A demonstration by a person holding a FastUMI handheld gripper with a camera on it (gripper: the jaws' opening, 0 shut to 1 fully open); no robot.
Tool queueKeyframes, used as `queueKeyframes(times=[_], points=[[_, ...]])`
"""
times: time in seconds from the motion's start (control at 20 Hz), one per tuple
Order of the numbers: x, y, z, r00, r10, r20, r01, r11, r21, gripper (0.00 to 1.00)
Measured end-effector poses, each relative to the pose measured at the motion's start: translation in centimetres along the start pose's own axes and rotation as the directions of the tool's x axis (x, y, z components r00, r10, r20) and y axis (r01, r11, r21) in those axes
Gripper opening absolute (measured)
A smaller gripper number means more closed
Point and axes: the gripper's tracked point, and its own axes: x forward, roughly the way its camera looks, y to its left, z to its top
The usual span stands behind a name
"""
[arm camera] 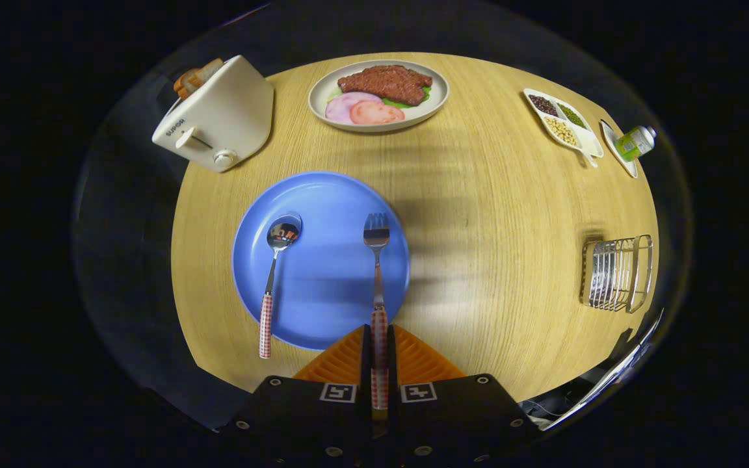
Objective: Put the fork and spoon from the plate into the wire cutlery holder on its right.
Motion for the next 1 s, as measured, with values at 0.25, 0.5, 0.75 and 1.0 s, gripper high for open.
queueKeyframes(times=[0.25, 0.5, 0.75, 1.0], points=[[0.6, -0.5, -0.5, 1.0, 0.031, -0.007, -0.031, 0.999, -0.021, 0.08], [-0.1, -0.2, 0.2, 0.996, 0.076, 0.049, -0.072, 0.995, -0.075, 0.05], [-3.4, -2.5, 0.9, 0.99, 0.085, 0.114, -0.074, 0.992, -0.099, 0.05], [-7.5, -8.5, 1.0, 0.986, 0.044, 0.16, -0.039, 0.999, -0.036, 0.05]])
